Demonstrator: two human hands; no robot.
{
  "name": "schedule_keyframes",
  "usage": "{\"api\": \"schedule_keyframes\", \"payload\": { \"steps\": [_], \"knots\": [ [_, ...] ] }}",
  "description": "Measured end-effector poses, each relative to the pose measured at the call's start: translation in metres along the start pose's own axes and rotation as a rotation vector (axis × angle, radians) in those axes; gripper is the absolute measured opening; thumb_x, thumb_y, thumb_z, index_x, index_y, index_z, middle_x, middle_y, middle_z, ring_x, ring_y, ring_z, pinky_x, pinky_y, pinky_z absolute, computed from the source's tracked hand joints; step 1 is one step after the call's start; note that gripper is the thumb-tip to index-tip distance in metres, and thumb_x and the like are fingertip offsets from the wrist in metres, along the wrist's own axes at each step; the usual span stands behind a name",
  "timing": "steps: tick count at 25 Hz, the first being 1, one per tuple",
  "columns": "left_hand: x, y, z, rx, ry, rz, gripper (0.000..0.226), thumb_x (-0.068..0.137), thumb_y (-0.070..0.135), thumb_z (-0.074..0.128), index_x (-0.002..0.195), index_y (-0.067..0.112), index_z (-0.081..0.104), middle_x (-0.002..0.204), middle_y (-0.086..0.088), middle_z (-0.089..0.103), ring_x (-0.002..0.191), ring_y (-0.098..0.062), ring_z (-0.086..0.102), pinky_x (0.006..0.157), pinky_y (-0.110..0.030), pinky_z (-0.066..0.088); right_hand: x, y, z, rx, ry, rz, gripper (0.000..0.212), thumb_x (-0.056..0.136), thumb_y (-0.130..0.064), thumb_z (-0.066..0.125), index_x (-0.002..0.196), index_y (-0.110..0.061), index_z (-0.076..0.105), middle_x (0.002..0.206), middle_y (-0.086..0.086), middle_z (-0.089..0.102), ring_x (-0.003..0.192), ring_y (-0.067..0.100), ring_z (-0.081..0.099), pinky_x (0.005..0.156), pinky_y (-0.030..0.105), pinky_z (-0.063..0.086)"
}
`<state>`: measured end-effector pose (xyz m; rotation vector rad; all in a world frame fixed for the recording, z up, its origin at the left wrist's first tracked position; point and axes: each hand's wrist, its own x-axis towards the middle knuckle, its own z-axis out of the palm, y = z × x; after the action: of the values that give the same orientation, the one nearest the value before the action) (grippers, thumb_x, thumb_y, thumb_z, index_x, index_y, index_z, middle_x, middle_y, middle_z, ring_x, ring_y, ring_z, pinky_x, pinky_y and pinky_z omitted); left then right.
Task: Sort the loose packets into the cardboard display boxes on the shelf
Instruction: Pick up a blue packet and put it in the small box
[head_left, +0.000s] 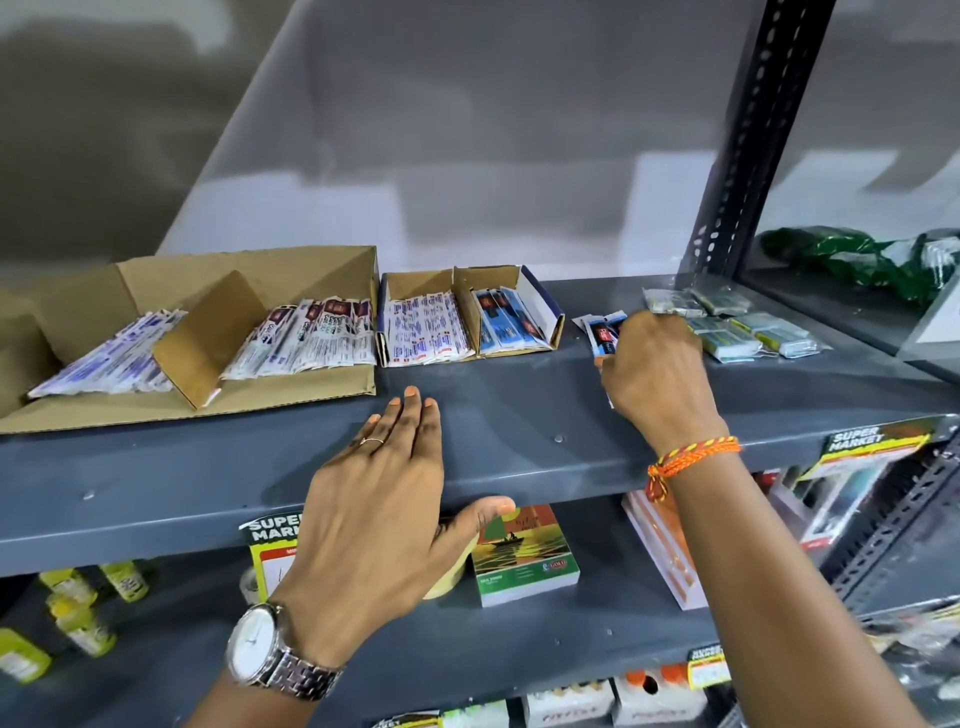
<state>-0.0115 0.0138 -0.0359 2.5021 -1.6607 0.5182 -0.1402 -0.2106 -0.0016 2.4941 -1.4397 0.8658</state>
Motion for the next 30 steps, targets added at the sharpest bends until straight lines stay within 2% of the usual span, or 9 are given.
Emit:
{"api": "schedule_keyframes", "payload": {
  "steps": [3, 8, 12, 14, 17, 19, 21, 24, 30],
  "knots": [
    [0.001, 0.001, 0.002, 0.007, 0.004, -0.026, 0.102, 0.089, 0.084, 0.020, 0.138, 0.003, 0.056, 0.144, -0.014, 0.055, 0.126, -0.026, 0.059, 0.092, -0.037, 0.053, -0.004, -0.002, -0.006, 0.002, 0.000, 0.078, 0.031, 0.086, -0.021, 0.066, 0.105, 0.002, 0.059, 0.109, 0.026, 0.060, 0.099, 0.045, 0.060, 0.074, 0.042, 0.050],
    [0.001, 0.001, 0.004, 0.024, 0.045, -0.031, 0.102, 0.088, 0.085, 0.021, 0.139, 0.003, 0.055, 0.145, -0.014, 0.054, 0.129, -0.025, 0.057, 0.095, -0.038, 0.051, -0.005, -0.006, -0.007, -0.027, 0.023, 0.115, 0.024, 0.083, -0.016, 0.065, 0.100, 0.000, 0.061, 0.103, 0.023, 0.063, 0.094, 0.044, 0.062, 0.068, 0.039, 0.048],
    [0.002, 0.001, 0.004, 0.026, 0.048, -0.023, 0.102, 0.089, 0.085, 0.021, 0.140, 0.003, 0.054, 0.146, -0.015, 0.053, 0.130, -0.026, 0.056, 0.097, -0.038, 0.050, -0.008, -0.011, -0.003, -0.056, 0.062, 0.102, 0.021, 0.084, -0.015, 0.060, 0.099, 0.001, 0.060, 0.099, 0.023, 0.064, 0.092, 0.043, 0.063, 0.062, 0.036, 0.036],
    [0.002, 0.001, 0.004, 0.028, 0.043, -0.026, 0.102, 0.089, 0.084, 0.022, 0.139, 0.003, 0.055, 0.145, -0.015, 0.054, 0.129, -0.026, 0.057, 0.097, -0.038, 0.050, -0.008, -0.009, -0.005, 0.007, 0.107, 0.124, 0.019, 0.086, -0.017, 0.059, 0.096, 0.000, 0.062, 0.096, 0.023, 0.065, 0.089, 0.045, 0.063, 0.062, 0.037, 0.040],
    [0.002, 0.000, 0.003, 0.018, 0.039, -0.026, 0.101, 0.089, 0.084, 0.022, 0.139, 0.003, 0.055, 0.145, -0.014, 0.053, 0.130, -0.025, 0.056, 0.097, -0.037, 0.050, -0.005, -0.004, -0.008, 0.325, 0.160, 0.180, 0.014, 0.086, -0.017, 0.055, 0.087, -0.008, 0.066, 0.083, 0.017, 0.070, 0.083, 0.043, 0.064, 0.065, 0.037, 0.049],
    [0.003, 0.000, 0.004, 0.018, 0.041, -0.024, 0.102, 0.088, 0.085, 0.021, 0.140, 0.003, 0.054, 0.146, -0.014, 0.053, 0.131, -0.024, 0.055, 0.098, -0.038, 0.049, -0.001, -0.004, -0.011, 0.692, 0.080, 0.227, 0.011, 0.087, -0.013, 0.056, 0.080, -0.015, 0.065, 0.075, 0.007, 0.073, 0.076, 0.029, 0.069, 0.070, 0.040, 0.056],
    [0.003, 0.000, 0.004, 0.022, 0.047, -0.026, 0.103, 0.088, 0.085, 0.021, 0.140, 0.003, 0.054, 0.146, -0.014, 0.052, 0.131, -0.024, 0.055, 0.098, -0.038, 0.050, -0.003, -0.012, -0.015, 1.059, -0.023, 0.284, 0.010, 0.090, -0.007, 0.061, 0.087, -0.016, 0.064, 0.077, 0.006, 0.073, 0.067, 0.018, 0.072, 0.072, 0.041, 0.059],
    [0.003, 0.001, 0.002, 0.029, 0.046, -0.030, 0.103, 0.088, 0.086, 0.020, 0.139, 0.003, 0.055, 0.147, -0.014, 0.052, 0.131, -0.025, 0.055, 0.096, -0.038, 0.051, -0.013, -0.030, -0.022, 1.459, -0.160, 0.307, 0.017, 0.091, 0.001, 0.061, 0.107, -0.005, 0.064, 0.086, 0.015, 0.071, 0.061, 0.013, 0.071, 0.064, 0.030, 0.060],
    [0.002, 0.000, 0.001, 0.032, 0.058, -0.023, 0.102, 0.088, 0.085, 0.021, 0.141, 0.003, 0.053, 0.146, -0.015, 0.054, 0.131, -0.027, 0.056, 0.097, -0.039, 0.051, -0.033, -0.045, -0.034, 1.589, -0.226, 0.286, 0.009, 0.086, -0.003, 0.068, 0.094, -0.005, 0.070, 0.080, 0.011, 0.073, 0.077, 0.027, 0.066, 0.075, 0.046, 0.056]
  ]
}}
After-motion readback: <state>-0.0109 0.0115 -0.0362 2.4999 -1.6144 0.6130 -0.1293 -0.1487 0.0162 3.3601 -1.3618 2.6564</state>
